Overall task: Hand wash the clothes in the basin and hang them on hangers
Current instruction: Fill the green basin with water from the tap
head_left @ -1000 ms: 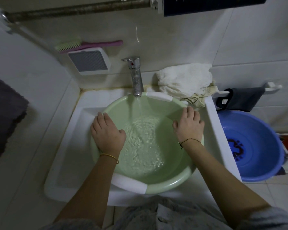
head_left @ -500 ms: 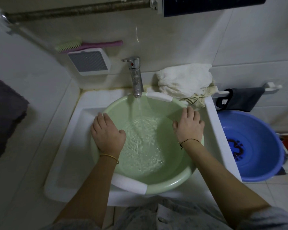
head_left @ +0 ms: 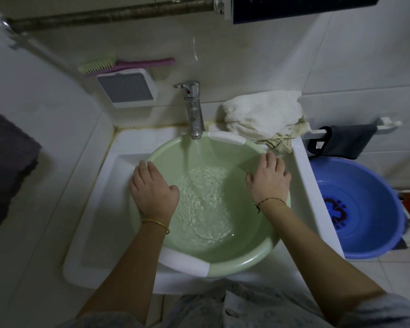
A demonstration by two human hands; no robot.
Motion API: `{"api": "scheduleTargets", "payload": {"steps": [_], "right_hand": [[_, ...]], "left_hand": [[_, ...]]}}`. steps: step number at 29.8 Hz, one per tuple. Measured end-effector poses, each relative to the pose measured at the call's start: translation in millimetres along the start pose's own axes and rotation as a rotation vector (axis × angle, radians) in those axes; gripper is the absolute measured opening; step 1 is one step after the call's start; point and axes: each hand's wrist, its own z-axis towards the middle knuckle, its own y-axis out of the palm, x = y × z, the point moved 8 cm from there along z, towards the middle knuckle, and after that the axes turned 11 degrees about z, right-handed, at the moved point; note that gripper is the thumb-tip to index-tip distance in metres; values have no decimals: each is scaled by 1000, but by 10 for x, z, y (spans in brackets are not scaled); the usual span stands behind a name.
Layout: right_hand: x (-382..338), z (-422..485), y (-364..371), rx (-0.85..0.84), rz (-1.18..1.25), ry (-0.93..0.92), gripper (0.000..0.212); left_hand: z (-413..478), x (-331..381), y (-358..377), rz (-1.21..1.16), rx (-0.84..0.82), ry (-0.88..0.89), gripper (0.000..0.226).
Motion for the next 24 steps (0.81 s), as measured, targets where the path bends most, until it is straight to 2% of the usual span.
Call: {"api": "scheduleTargets", "payload": {"steps": [24], "right_hand": [[5,2,4,-1,3,4,66]], "left_hand": [[2,2,-1,14,-1,-3,80]]}}
